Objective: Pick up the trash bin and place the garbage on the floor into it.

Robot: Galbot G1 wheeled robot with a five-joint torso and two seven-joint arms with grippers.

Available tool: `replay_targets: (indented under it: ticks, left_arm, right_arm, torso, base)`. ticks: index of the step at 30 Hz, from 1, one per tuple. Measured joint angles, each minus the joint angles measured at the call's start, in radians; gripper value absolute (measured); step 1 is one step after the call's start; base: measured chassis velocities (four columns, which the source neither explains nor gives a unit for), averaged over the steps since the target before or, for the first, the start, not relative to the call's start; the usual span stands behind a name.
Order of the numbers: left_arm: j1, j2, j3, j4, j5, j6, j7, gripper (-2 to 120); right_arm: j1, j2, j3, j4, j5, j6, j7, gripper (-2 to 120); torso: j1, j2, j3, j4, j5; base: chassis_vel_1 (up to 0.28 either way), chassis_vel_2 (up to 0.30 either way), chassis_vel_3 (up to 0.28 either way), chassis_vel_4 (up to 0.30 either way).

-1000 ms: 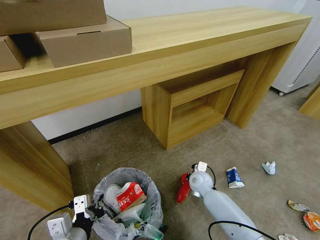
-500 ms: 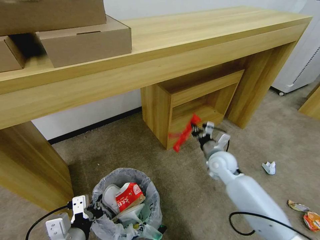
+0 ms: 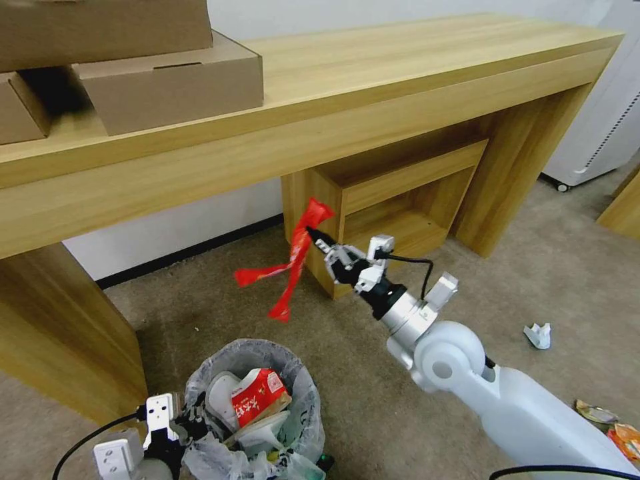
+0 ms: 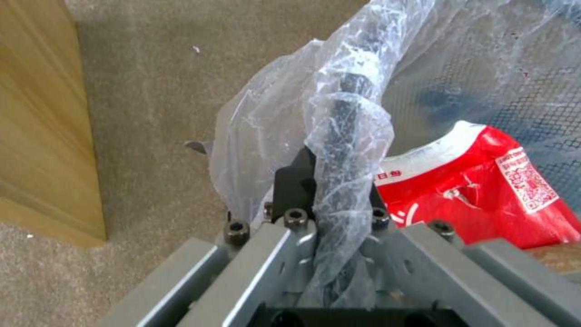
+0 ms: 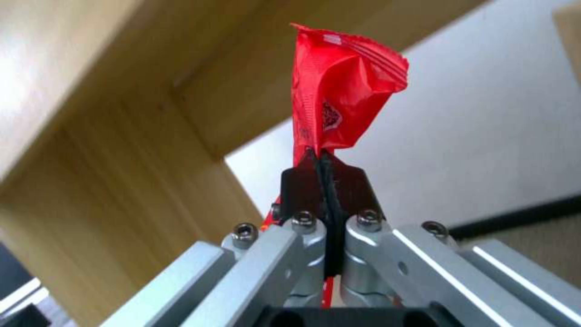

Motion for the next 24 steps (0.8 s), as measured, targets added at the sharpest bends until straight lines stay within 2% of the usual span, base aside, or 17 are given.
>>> replay_targets:
  ticks: [10, 24]
  left_arm:
    - [0.009, -0.03, 0.004, -0.006, 0.038, 0.004, 0.006, 0]
    - [0.013, -0.044, 0.01, -0.01, 0.06, 0.005, 0.01, 0]
  right_arm:
    - [-0.036, -0.025, -0.165, 0.003, -0.081, -0.03, 0.049, 0]
    - [-0.019, -0.031, -0.266, -0.048, -0.148, -0.028, 0.043, 0]
  torso:
    - [0.0, 0.0, 0.0, -0.0001, 0.0001]
    - [0.0, 0.0, 0.0, -0.0001, 0.0001]
  base:
    - [0.0, 0.0, 0.0, 0.0]
    - [0.0, 0.0, 0.0, 0.0]
